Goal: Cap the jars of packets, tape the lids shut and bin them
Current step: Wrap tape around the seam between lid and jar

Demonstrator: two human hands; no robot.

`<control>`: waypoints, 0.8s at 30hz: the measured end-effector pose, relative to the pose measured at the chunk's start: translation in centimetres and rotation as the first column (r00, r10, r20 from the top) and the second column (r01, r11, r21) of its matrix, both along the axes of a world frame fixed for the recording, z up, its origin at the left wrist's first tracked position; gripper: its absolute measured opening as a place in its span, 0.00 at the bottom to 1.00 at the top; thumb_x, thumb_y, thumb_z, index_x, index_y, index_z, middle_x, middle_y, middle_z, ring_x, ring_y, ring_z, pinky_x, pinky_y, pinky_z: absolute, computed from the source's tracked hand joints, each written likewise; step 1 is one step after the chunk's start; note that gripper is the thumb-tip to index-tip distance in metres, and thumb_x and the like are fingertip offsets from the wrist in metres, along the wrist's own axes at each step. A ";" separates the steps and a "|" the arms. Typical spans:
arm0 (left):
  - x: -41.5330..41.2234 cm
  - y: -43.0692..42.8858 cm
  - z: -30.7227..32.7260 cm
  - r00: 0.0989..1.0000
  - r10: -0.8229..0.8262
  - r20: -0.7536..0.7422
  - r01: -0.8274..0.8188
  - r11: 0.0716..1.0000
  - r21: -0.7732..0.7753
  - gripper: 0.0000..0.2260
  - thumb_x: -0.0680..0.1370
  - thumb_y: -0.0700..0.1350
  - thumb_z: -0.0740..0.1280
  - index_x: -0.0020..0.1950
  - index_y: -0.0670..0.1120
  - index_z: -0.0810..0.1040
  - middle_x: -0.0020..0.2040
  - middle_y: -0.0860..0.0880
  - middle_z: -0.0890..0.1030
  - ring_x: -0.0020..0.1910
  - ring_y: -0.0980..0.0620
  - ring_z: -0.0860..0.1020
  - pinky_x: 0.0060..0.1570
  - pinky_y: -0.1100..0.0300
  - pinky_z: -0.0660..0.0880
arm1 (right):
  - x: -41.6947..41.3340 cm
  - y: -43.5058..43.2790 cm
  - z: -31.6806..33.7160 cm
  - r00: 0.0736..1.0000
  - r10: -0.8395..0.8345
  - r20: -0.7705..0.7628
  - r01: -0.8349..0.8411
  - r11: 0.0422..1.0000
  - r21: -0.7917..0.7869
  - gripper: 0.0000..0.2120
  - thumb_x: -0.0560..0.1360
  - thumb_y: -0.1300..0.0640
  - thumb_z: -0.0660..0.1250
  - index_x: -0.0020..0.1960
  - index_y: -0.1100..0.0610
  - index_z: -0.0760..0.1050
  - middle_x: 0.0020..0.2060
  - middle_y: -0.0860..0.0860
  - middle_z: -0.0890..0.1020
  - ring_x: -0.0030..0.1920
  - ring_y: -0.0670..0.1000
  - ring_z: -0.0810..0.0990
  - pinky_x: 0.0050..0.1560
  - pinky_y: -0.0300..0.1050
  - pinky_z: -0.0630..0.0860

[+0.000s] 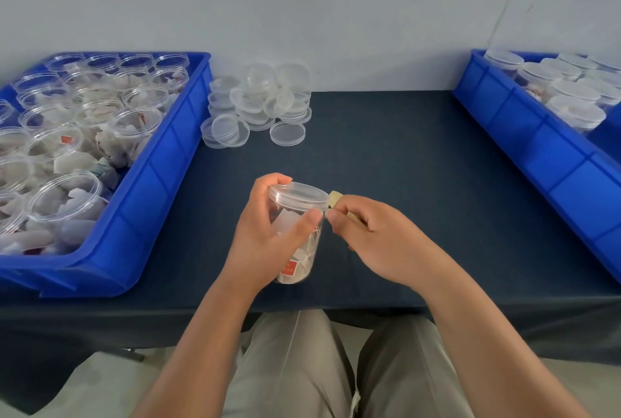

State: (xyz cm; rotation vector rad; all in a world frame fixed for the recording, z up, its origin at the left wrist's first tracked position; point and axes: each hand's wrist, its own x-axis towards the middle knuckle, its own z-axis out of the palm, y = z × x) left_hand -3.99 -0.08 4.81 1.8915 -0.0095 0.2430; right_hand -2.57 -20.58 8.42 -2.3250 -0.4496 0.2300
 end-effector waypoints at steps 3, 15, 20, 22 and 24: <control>0.0 -0.1 -0.2 0.999 0.024 0.041 -0.026 0.999 0.043 0.34 0.65 0.71 0.77 0.66 0.67 0.68 0.60 0.66 0.78 0.60 0.62 0.80 0.50 0.65 0.80 | 0.1 0.1 -0.1 1.000 -0.011 0.000 0.011 1.000 -0.008 0.13 0.86 0.41 0.59 0.43 0.37 0.72 0.35 0.37 0.77 0.34 0.40 0.74 0.34 0.38 0.67; 0.1 -0.3 -0.3 0.997 0.056 0.059 -0.061 0.995 0.074 0.30 0.69 0.70 0.75 0.66 0.65 0.69 0.60 0.65 0.79 0.59 0.62 0.80 0.49 0.65 0.80 | 0.0 0.4 0.1 0.999 -0.030 0.014 0.031 0.998 -0.054 0.14 0.86 0.38 0.58 0.44 0.41 0.72 0.36 0.38 0.78 0.36 0.39 0.76 0.34 0.37 0.69; -0.2 0.2 0.1 0.999 -0.013 -0.038 0.010 0.996 -0.088 0.23 0.70 0.65 0.75 0.63 0.66 0.73 0.57 0.65 0.81 0.53 0.61 0.84 0.45 0.69 0.80 | -0.2 -0.1 0.0 1.000 -0.003 -0.009 0.003 0.998 -0.063 0.15 0.83 0.31 0.54 0.54 0.37 0.75 0.41 0.33 0.80 0.40 0.37 0.78 0.36 0.35 0.70; -0.3 0.7 0.4 0.995 -0.054 -0.086 0.042 0.989 -0.145 0.24 0.70 0.66 0.74 0.63 0.65 0.74 0.56 0.62 0.82 0.53 0.58 0.85 0.44 0.66 0.82 | -0.2 -0.8 0.3 0.997 0.044 -0.061 -0.047 0.997 -0.057 0.18 0.82 0.28 0.51 0.59 0.32 0.75 0.47 0.32 0.82 0.48 0.36 0.80 0.46 0.39 0.77; -0.5 1.3 0.6 0.987 -0.101 -0.127 0.077 0.981 -0.181 0.25 0.69 0.66 0.73 0.64 0.64 0.75 0.56 0.60 0.83 0.54 0.56 0.86 0.44 0.64 0.83 | -0.2 -1.7 0.9 0.986 0.113 -0.119 -0.119 0.992 -0.043 0.20 0.81 0.26 0.49 0.62 0.30 0.75 0.53 0.34 0.82 0.52 0.38 0.80 0.53 0.43 0.78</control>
